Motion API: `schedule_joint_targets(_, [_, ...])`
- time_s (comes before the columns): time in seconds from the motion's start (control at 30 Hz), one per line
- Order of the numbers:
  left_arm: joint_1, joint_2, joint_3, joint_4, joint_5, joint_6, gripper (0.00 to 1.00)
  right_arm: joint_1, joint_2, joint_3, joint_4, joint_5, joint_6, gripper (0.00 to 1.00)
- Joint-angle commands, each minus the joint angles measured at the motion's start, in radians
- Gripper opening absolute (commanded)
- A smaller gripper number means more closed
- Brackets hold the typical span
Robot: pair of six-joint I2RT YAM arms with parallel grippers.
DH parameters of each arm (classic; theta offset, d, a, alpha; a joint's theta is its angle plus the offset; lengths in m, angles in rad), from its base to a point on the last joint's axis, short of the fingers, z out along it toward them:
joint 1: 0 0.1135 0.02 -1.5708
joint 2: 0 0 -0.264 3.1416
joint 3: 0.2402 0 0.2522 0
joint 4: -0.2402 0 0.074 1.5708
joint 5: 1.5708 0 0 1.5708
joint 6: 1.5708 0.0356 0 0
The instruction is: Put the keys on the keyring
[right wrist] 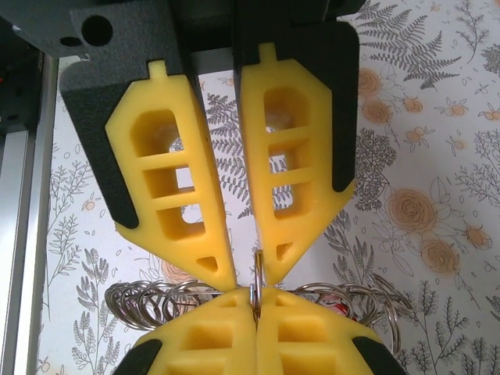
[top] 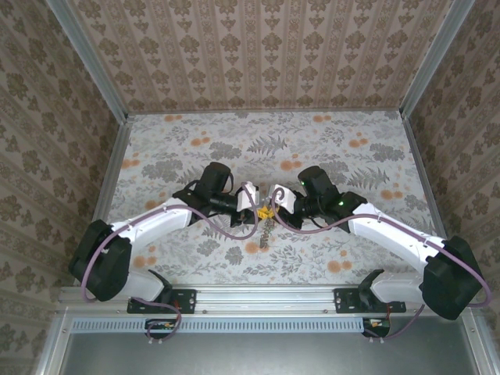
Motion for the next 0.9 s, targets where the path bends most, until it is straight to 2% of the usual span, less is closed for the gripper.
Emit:
schedule_joint_targets(0.0, [-0.013,0.011,0.039,0.029,0.046,-0.006,0.11,-0.003,-0.023,0.011,0.043,-0.042,0.003,0.03])
schedule_joint_targets(0.1, [-0.015,0.009,0.039,0.046,0.05,-0.016,0.01,-0.003,-0.02,0.006,0.05,-0.04,0.013,0.04])
schedule_joint_targets(0.23, [-0.011,-0.004,0.011,0.1,0.049,-0.042,0.0,-0.004,-0.038,-0.026,0.079,-0.014,0.022,0.08])
schedule_joint_targets(0.33, [0.001,-0.025,-0.038,0.21,0.046,-0.11,0.0,-0.011,-0.059,-0.066,0.107,0.002,0.032,0.11])
schedule_joint_targets(0.43, [0.013,-0.042,-0.086,0.333,0.049,-0.184,0.0,-0.025,-0.074,-0.111,0.165,-0.021,0.067,0.17])
schedule_joint_targets(0.53, [0.018,-0.05,-0.105,0.389,0.065,-0.223,0.0,-0.035,-0.079,-0.143,0.222,-0.046,0.1,0.18])
schedule_joint_targets(0.7, [0.017,-0.051,-0.115,0.412,0.081,-0.246,0.0,-0.046,-0.075,-0.153,0.252,-0.058,0.118,0.15])
schedule_joint_targets(0.87, [0.017,-0.049,-0.117,0.41,0.078,-0.246,0.0,-0.06,-0.084,-0.155,0.28,-0.077,0.14,0.05])
